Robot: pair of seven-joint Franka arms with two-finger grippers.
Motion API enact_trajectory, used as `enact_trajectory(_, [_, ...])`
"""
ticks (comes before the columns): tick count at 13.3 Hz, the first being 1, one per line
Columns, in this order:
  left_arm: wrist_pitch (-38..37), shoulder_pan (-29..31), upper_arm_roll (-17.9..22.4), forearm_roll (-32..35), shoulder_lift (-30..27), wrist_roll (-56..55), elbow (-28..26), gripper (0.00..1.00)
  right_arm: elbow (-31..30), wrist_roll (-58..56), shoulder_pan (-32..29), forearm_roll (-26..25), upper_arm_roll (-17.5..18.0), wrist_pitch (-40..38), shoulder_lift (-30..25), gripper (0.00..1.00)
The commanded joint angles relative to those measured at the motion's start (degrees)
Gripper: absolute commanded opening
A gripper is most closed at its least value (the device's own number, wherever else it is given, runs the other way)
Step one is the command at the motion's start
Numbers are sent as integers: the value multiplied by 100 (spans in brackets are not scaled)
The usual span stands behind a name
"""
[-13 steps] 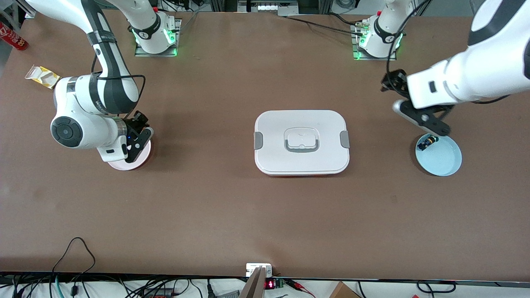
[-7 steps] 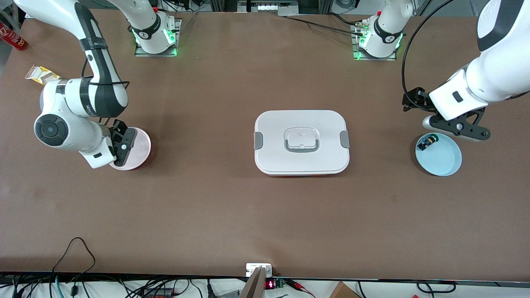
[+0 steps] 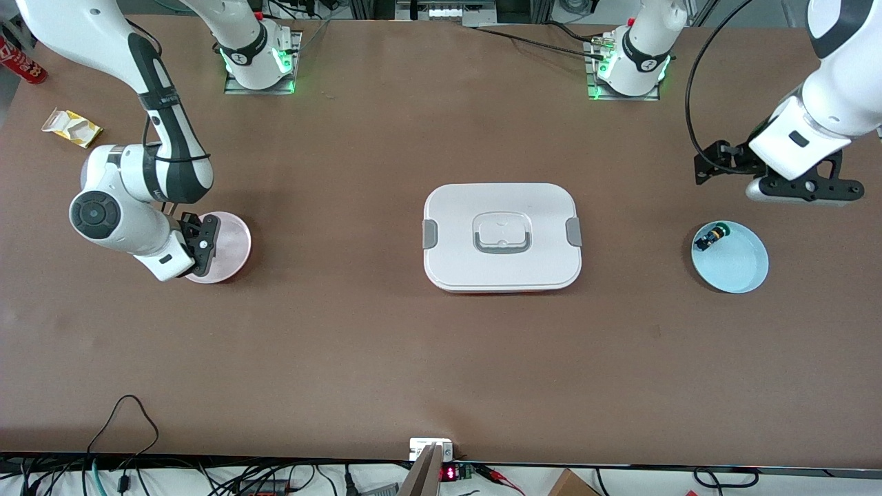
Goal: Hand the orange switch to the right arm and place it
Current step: 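Lower the switch onto the white plate with the right gripper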
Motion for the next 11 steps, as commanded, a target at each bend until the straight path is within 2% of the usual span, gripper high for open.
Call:
enact_trajectory(1, [152, -77, 127, -70, -80, 63, -157, 100, -471, -129, -125, -85, 38, 629, -51, 15])
enact_trajectory(6, [-138, -6, 127, -44, -53, 10, 37, 100, -1165, -129, -134, -77, 38, 1649, 90, 15])
enact_trajectory(9, [-164, 135, 118, -44, -52, -8, 28, 100, -1202, -129, -143, -77, 38, 1669, 91, 15])
enact_trajectory(10, [-243, 135, 110, -44, -52, -34, 28, 100, -1202, -155, -160, -77, 29, 1660, 73, 23])
enact_trajectory(11, [-348, 152, 118, -44, -52, -34, 37, 100, -1167, -86, -178, -24, 38, 1538, 47, 99])
